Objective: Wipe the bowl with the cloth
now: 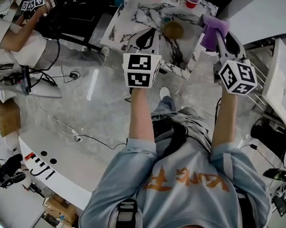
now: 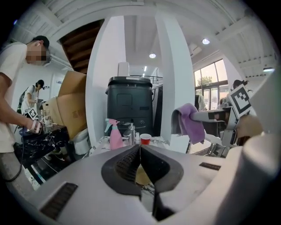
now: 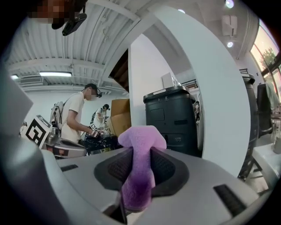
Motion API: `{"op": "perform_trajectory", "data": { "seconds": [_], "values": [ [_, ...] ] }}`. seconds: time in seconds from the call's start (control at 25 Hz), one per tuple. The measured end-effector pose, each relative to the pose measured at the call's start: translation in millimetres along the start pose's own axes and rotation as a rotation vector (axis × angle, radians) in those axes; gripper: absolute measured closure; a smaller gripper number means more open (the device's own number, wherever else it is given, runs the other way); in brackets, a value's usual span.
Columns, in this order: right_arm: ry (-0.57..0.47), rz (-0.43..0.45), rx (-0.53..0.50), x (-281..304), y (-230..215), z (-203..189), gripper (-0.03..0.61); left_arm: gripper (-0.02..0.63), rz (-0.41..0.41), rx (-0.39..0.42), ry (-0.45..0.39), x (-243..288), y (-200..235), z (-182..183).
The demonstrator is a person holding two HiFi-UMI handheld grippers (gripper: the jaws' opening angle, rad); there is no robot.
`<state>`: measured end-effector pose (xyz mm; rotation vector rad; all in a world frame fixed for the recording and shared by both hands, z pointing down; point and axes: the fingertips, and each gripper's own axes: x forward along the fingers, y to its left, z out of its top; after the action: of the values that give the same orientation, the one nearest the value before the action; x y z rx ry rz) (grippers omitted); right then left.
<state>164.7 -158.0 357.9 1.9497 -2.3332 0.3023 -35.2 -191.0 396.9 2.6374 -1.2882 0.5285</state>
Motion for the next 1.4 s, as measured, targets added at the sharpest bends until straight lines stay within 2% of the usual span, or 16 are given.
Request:
{"op": "perform_trajectory", "data": {
  "seconds": [0.36, 0.6, 0.72, 0.88, 1.08, 1.24, 1.4],
  "values": [
    [0.047, -0.014, 0.000, 34.0, -30.7, -6.6, 0.457, 0.592, -0.062, 0.064, 0.067, 48.6, -6.8, -2.8],
    [0.042, -0.018, 0.034, 56.8, -54.6, -9.9, 0.457, 0.592, -0.108, 0.111, 0.161, 87.0, -15.4, -18.4],
    [0.051, -0.032, 0.046, 62.4, -72.1, -16.1, 0.457, 0.592, -0.133, 0.108, 0.192, 105.9, -22.0, -27.3],
    [0.070, -0.068, 0.064, 63.8, -96.2, -28.1, 0.457, 0.592, -0.151, 0.120, 0.240, 127.9, -26.9, -44.5],
    [0.088, -0.073, 0.078, 73.2, -110.9, -41.1, 0.458, 0.592, -0.172, 0.193, 0.362, 150.4, -33.1, -77.4],
    [0.106, -0.073, 0.093, 79.5, -120.3, -50.1, 0.457, 0.592, -0.189, 0.200, 0.414, 162.3, -37.4, -93.9],
    [0.119, -0.078, 0.106, 85.4, -128.4, -57.2, 0.457, 0.591, -0.224, 0.245, 0.500, 172.0, -44.2, -120.9]
  ]
}}
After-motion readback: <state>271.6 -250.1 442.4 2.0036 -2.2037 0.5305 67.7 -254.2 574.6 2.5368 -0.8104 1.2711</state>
